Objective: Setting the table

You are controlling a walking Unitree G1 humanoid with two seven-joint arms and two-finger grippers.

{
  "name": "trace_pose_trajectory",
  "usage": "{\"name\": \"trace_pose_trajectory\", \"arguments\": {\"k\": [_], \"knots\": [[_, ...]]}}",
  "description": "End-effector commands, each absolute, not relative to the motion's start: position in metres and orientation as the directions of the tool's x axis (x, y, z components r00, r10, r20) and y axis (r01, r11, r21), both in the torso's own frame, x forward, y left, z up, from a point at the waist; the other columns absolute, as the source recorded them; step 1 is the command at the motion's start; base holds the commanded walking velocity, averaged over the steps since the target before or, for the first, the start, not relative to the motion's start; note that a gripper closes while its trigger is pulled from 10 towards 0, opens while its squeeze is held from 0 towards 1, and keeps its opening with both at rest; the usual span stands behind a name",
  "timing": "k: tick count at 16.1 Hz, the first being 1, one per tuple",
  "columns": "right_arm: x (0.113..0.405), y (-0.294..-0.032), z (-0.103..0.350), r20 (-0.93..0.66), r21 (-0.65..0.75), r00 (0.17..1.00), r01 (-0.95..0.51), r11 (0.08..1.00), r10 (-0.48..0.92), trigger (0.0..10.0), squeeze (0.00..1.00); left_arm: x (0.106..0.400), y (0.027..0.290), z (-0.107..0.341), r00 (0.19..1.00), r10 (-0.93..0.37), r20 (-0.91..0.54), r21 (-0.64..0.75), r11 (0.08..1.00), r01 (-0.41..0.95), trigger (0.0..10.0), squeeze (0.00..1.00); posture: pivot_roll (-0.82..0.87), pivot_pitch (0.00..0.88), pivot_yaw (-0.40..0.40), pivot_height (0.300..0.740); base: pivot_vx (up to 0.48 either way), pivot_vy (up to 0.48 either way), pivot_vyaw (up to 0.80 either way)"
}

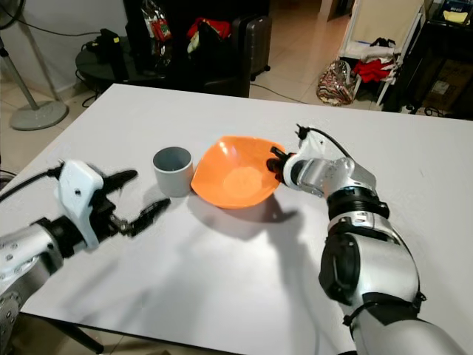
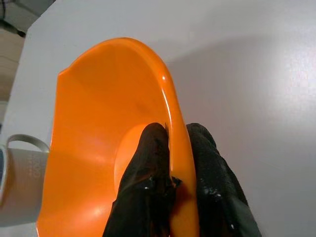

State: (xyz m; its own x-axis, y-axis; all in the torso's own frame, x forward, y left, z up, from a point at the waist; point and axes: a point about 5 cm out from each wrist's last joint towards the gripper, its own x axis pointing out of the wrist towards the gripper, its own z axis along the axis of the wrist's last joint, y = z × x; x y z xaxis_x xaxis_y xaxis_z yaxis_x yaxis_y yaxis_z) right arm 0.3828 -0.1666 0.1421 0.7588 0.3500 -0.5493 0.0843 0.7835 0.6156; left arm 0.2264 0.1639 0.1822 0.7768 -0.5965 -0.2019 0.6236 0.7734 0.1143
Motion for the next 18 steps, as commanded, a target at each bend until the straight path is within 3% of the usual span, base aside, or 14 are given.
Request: {"name": "trace_pose_trajectory", "arguments": {"k": [1, 9, 12, 13, 15, 16, 18], "knots": [[0.387, -0.165, 0.155, -0.496, 0.664, 0.777, 0.051, 0.746, 0.388, 10.0, 0.0, 0.223, 0.16, 0.183, 0.743, -0.633, -0.219, 0.1, 0.743, 0.662, 10.0, 0.0, -0.02, 0.013, 0.015, 0.74, 0.0, 0.0, 0.0], [0.382, -0.169, 0.144, -0.49, 0.67, 0.766, 0.026, 0.742, 0.415, 10.0, 0.0, 0.223, 0.161, 0.183, 0.713, -0.656, -0.246, 0.101, 0.715, 0.692, 10.0, 0.0, -0.03, 0.0, 0.025, 0.74, 0.0, 0.0, 0.0], [0.38, -0.167, 0.135, -0.483, 0.703, 0.766, 0.05, 0.71, 0.424, 10.0, 0.11, 0.223, 0.162, 0.183, 0.71, -0.659, -0.249, 0.106, 0.71, 0.696, 10.0, 0.0, -0.02, 0.0, 0.023, 0.74, 0.0, 0.0, 0.0], [0.378, -0.168, 0.131, -0.491, 0.692, 0.766, 0.053, 0.72, 0.415, 10.0, 0.2, 0.223, 0.162, 0.183, 0.711, -0.657, -0.25, 0.11, 0.71, 0.695, 10.0, 0.0, -0.02, 0.0, 0.025, 0.74, 0.0, 0.0, 0.0], [0.377, -0.169, 0.127, -0.493, 0.68, 0.77, 0.049, 0.732, 0.406, 10.0, 0.49, 0.224, 0.163, 0.183, 0.712, -0.656, -0.25, 0.114, 0.71, 0.695, 10.0, 0.0, -0.02, 0.0, 0.027, 0.74, 0.0, 0.0, 0.0], [0.378, -0.17, 0.127, -0.488, 0.677, 0.776, 0.048, 0.735, 0.399, 10.0, 0.56, 0.224, 0.163, 0.184, 0.713, -0.655, -0.249, 0.116, 0.711, 0.694, 10.0, 0.0, -0.02, 0.0, 0.028, 0.74, 0.0, 0.0, 0.0], [0.378, -0.174, 0.126, -0.476, 0.675, 0.794, 0.055, 0.736, 0.378, 10.0, 0.57, 0.224, 0.163, 0.184, 0.715, -0.654, -0.247, 0.118, 0.712, 0.692, 10.0, 0.0, -0.02, 0.0, 0.031, 0.74, 0.0, 0.0, 0.0]]}}
